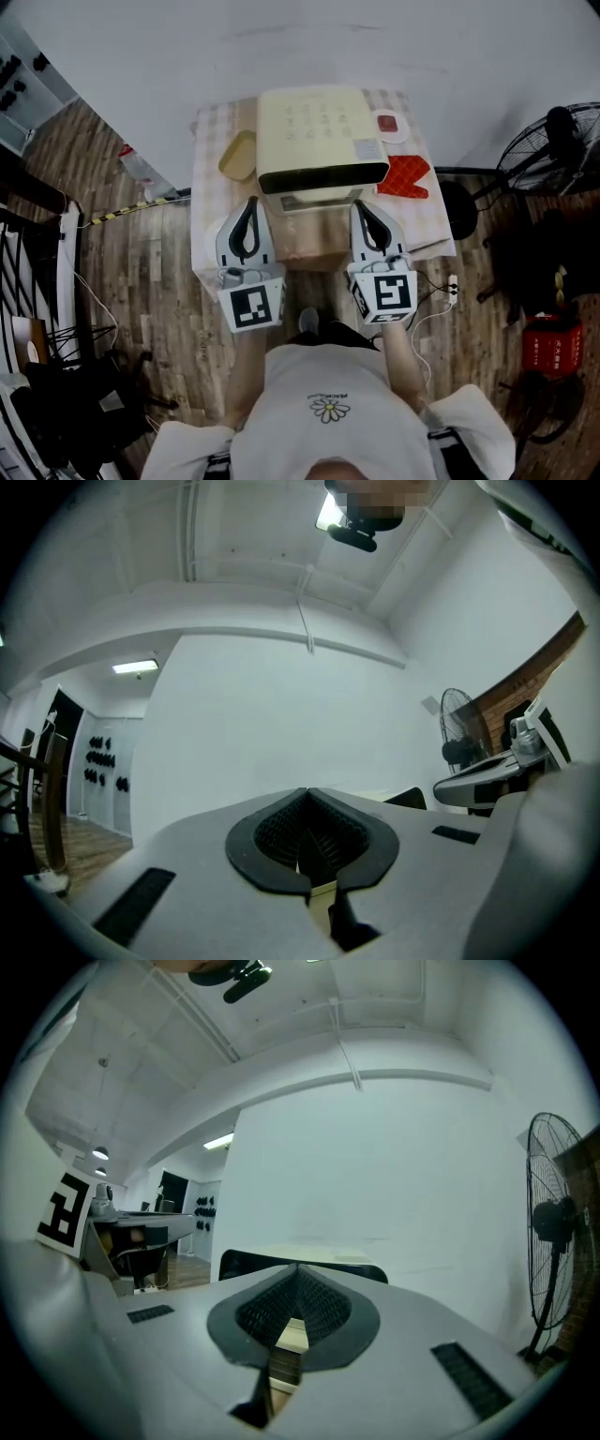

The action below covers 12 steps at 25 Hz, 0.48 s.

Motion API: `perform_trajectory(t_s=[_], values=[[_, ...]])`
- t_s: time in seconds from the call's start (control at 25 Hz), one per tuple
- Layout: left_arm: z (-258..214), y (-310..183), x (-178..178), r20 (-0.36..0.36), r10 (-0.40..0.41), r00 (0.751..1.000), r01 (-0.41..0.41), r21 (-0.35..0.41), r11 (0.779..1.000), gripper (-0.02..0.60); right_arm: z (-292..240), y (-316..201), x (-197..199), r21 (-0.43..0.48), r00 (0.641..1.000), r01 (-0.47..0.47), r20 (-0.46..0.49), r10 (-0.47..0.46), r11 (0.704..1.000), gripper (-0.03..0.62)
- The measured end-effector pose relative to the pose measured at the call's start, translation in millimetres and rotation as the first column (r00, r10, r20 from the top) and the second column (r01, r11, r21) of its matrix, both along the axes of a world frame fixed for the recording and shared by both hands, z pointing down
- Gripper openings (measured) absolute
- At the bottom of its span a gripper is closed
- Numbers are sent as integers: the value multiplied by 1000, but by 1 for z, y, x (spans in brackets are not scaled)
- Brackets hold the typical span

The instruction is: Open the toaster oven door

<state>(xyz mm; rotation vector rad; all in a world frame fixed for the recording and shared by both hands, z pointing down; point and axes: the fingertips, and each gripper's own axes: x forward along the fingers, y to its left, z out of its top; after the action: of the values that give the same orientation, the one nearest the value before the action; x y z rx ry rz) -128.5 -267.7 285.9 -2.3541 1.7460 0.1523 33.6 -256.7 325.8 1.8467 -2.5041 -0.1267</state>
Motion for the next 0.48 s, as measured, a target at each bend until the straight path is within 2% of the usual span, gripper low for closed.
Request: perform_trajectory(t_s=[0.16, 0.48], values=[[4, -5, 3, 8, -5, 1000, 5, -9, 1000, 17, 1, -8, 5, -16, 997, 11, 75, -9, 1000, 9], [6, -8, 10, 23, -26, 999, 26, -2, 1000, 18, 5, -8, 13, -28, 995, 32, 95, -30, 999, 9]])
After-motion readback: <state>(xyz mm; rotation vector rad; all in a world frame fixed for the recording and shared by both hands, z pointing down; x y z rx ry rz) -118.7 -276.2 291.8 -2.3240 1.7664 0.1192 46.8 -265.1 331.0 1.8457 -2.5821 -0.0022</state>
